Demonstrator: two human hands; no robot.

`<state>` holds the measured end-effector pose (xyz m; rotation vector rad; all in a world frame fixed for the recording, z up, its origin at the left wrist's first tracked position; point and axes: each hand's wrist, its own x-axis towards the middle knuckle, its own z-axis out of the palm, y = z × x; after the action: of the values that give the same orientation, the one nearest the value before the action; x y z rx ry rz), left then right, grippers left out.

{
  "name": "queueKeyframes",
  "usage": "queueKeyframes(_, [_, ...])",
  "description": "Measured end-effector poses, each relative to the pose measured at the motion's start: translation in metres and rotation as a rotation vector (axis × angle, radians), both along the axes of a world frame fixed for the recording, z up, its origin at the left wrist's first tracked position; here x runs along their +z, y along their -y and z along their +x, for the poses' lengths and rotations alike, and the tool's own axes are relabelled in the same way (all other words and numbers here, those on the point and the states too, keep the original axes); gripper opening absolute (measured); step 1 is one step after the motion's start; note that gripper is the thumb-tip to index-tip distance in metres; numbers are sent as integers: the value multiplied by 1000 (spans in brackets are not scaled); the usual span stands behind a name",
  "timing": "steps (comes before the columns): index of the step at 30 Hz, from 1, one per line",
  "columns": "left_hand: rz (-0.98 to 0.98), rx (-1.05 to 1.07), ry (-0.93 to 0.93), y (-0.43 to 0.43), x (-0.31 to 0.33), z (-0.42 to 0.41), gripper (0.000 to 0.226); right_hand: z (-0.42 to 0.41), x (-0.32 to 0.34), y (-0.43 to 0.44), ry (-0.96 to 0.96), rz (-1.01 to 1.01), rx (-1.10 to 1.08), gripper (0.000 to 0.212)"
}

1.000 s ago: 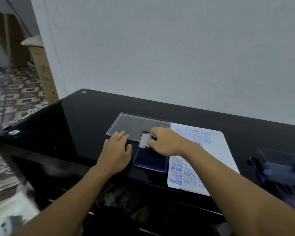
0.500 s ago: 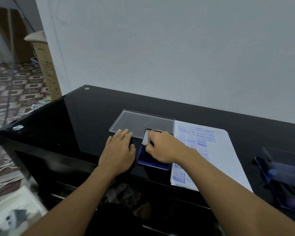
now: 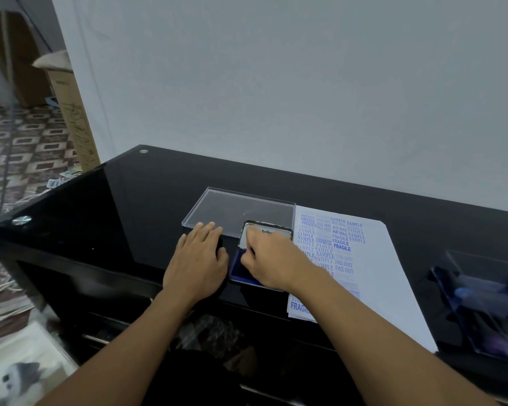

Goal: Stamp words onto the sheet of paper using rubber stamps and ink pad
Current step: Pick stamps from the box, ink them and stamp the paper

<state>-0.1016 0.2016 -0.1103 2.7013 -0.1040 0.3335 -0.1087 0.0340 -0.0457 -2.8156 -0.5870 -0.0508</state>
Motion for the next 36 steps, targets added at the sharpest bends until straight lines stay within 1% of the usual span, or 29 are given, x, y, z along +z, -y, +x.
queueKeyframes(9, [6,1,4,1,0,0,53,-1,-2,1,23,3,9,17])
queueKeyframes(19, [11,-6,-1,-1,-1,0,52,4,-2,2,-19,23,5,15])
queueKeyframes(31, [8,-8,-5,-1,0,0,52,-8,-1,-1,53,-23,26,15])
queueKeyframes(36, [4,-9,-3,0,0,0,53,-2,-2,0,18,-10,6,14])
